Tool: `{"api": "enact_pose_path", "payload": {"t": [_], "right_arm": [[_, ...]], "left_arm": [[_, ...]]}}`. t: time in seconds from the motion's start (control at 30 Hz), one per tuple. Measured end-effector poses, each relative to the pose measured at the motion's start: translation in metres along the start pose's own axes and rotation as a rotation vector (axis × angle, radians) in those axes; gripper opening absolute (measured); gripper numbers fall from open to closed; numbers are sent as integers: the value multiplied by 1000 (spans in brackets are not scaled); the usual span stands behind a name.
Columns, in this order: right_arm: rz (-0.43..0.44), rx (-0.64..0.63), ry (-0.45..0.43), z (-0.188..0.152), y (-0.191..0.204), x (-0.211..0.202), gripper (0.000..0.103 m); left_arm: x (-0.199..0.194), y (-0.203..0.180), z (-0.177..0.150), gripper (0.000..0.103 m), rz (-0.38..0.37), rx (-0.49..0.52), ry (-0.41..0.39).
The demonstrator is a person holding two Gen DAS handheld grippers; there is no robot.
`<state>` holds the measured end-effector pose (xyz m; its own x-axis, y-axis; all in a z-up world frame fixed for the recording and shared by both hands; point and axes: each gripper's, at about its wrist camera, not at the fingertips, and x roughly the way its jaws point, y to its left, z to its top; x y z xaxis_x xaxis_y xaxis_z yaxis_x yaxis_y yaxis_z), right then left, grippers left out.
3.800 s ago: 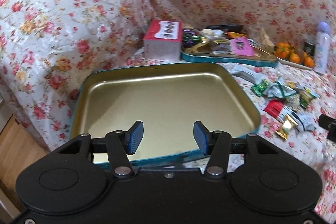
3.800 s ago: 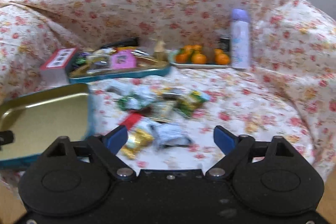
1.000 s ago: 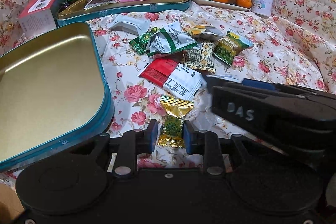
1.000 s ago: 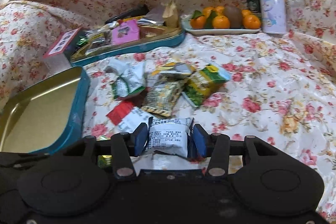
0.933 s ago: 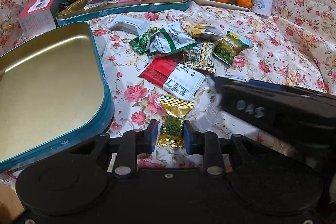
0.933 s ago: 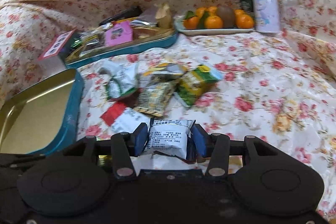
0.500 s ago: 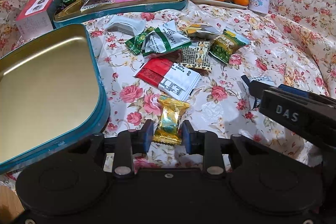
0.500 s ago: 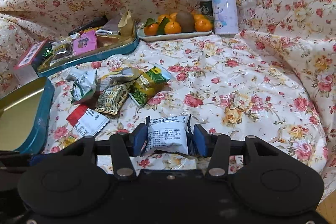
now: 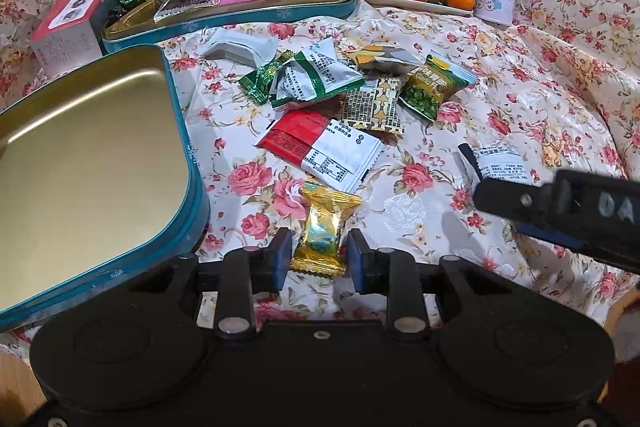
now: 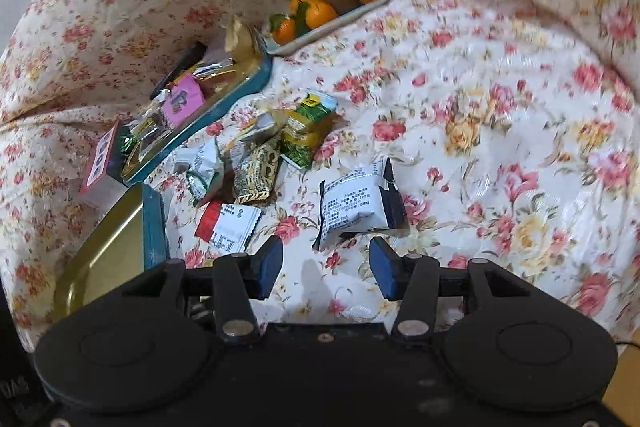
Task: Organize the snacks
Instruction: 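Carry the gold candy and white packet over the tin tray with both tools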
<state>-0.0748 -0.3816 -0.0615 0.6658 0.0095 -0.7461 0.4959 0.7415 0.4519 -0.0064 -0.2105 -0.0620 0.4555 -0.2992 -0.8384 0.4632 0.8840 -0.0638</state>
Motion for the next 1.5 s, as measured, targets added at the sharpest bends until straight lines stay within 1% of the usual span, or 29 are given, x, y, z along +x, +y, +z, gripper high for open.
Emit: {"api": "enact_pose_path", "payload": {"t": [0.1,0.23,0.3,0.5,0.57,0.67,0.77,0.83,1.07,1.27,1.5], "right_arm": [[-25,14,-16,8,0,8,51],[-78,-24,-47,21,2,22,52],[-92,-51,-46,27,6,29,55],[-137,-133,-57,24,19,36,57],[-162,-165,-75,18,22,35,54],[-189,-215,-94,12,26,35,44],[-173,-220,-101,11,23,31,34],[-158,-212,-106,11,20,27,34],[-157,-214,-121,6,15,20,34],[-132,-208,-151,2,13,9,34],[-124,-210,-168,-1,17,-5,34]], "left_arm": [[0,0,0,37,0,0,-1],[0,0,0,37,0,0,0],[0,0,0,37,0,-1,0],[0,0,0,37,-1,0,-1],[0,1,0,37,-4,-1,1],[0,2,1,37,-9,-2,3],[0,2,2,37,-8,0,3],[0,1,3,32,-3,10,2],[0,-3,7,31,-42,34,9],[-11,-5,9,30,-47,39,-14],[-39,7,15,30,-45,14,-73]]}}
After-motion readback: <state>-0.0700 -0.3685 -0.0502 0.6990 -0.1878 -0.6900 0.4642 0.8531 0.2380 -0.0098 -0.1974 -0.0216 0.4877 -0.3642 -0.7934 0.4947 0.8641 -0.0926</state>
